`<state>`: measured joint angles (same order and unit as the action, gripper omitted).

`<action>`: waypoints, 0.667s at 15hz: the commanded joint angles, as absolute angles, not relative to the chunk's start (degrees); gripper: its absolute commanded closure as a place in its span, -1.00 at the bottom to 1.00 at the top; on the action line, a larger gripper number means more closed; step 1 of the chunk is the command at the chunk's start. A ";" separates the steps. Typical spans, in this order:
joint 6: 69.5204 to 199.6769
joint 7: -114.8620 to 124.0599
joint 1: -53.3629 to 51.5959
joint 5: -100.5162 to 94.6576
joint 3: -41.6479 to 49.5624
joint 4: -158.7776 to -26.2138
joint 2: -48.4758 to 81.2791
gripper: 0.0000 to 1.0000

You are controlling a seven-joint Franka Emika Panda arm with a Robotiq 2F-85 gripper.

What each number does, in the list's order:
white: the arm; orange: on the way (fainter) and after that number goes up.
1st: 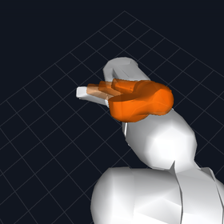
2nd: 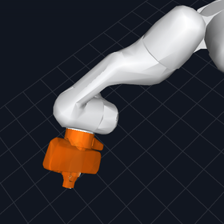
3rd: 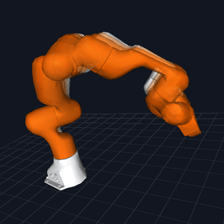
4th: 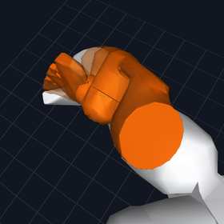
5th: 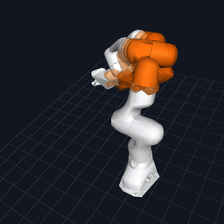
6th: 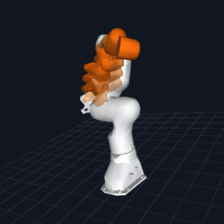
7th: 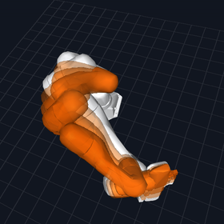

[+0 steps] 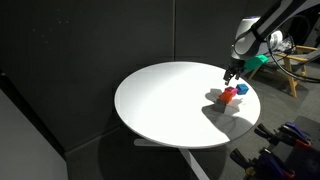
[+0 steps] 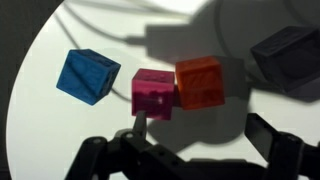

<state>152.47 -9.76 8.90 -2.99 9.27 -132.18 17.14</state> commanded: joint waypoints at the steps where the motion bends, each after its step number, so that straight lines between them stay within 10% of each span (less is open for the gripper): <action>1: 151.91 -9.41 10.23 -3.69 9.67 -129.94 17.72 -1.00; 10: 152.13 -8.55 10.97 -3.89 10.44 -129.52 17.24 -1.00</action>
<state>152.47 -9.68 10.74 -2.99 10.29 -129.84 17.58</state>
